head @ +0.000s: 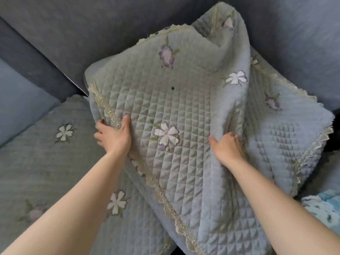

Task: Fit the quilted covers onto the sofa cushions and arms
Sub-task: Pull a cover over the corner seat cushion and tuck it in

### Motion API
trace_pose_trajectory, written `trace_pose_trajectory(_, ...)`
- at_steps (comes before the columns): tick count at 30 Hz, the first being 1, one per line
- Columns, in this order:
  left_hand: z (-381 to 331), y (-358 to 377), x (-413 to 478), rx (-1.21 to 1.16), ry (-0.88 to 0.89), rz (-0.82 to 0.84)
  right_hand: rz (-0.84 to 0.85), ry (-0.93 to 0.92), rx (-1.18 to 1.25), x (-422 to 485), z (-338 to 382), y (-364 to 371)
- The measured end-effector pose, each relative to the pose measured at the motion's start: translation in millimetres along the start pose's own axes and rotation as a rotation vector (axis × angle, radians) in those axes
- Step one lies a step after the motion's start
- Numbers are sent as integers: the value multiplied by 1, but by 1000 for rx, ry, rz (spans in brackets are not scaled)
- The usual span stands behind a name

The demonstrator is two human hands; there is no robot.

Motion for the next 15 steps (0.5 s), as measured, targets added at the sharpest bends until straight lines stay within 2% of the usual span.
trace_pose_trajectory(5, -14, 4, 48, -40, -45, -60, -79, 68, -63, 20, -2, 2)
trace_pose_trajectory(7, -13, -2, 67, -160, -66, -56, -106, 147, -79, 20, 10, 1)
trace_pose_trajectory(9, -8, -5, 92, -329, -196, -18, -198, 120, -112, 23, 40, -15)
trace_pose_trajectory(12, -5, -4, 120, -426, -418, 108, -314, -189, -102, 35, 127, -47)
trace_pose_trajectory(15, -9, 4, 130, -323, -382, 381, -329, -536, -2, 31, 234, -65)
Point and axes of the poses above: each hand's wrist, its own x-axis towards the middle knuckle, its own y-axis out of the palm, z = x × y, the point moved 9 cm from there along x, towards the middle knuckle, and after that the axes turned 10 degrees about -x, right-handed, at the moved point
